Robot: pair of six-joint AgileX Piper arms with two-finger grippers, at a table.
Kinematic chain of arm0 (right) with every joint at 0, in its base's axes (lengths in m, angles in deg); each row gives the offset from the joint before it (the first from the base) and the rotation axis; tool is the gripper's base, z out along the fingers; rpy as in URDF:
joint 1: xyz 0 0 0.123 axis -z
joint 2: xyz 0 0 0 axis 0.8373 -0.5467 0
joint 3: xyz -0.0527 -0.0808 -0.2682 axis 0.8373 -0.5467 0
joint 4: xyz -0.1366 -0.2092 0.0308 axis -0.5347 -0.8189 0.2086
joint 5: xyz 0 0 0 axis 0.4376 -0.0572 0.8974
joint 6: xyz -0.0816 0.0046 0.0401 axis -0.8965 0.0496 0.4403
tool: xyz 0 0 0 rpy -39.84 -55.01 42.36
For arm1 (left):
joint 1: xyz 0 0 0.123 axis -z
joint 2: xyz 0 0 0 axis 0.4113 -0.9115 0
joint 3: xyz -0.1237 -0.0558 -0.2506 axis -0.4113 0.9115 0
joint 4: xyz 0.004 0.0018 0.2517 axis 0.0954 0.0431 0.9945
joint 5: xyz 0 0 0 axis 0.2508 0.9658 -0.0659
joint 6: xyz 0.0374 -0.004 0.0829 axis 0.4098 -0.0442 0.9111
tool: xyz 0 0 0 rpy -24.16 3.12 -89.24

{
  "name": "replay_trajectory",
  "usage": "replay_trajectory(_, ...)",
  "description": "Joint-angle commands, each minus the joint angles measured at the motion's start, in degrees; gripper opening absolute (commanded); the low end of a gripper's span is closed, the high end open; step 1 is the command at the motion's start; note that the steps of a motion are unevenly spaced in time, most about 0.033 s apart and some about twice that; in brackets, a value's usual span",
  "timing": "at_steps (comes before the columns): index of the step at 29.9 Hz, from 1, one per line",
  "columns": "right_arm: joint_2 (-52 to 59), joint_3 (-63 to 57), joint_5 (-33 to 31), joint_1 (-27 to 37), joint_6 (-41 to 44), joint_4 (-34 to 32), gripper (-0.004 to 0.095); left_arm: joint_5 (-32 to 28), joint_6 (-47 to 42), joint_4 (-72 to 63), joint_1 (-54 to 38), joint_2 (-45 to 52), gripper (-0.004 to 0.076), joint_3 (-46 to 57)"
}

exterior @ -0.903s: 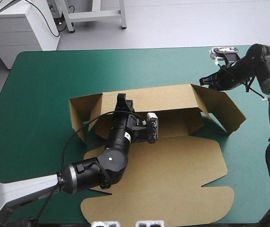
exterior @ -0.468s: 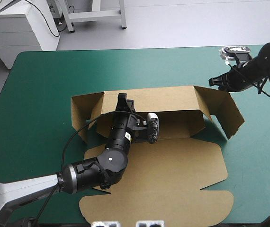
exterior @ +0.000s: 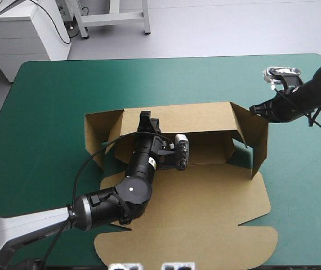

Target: Fold the box

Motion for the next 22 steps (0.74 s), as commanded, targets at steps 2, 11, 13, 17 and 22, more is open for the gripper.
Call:
replay_trajectory(2,5.67,-4.26,5.86,0.38,-0.95,2.26,-0.0020,0.75,-1.10,2.37,0.54,2.05,-0.0008,-1.36)
replay_trajectory(11,16.07,-20.88,21.04,0.38,-9.75,8.74,-0.0020,0.71,-1.10,2.25,0.54,2.05,-0.0008,-1.36)
replay_trajectory(13,17.77,-23.80,23.32,0.38,-12.79,11.22,-0.0020,0.60,-1.10,2.25,0.54,2.05,-0.0008,-1.36)
replay_trajectory(17,19.34,-27.91,26.36,0.38,-20.99,18.41,-0.0020,0.58,-1.10,2.25,0.54,2.05,-0.0008,-1.36)
replay_trajectory(22,19.43,-30.62,28.68,0.38,-33.92,31.75,-0.0020,0.58,-1.10,2.25,0.54,2.05,-0.0008,-1.36)
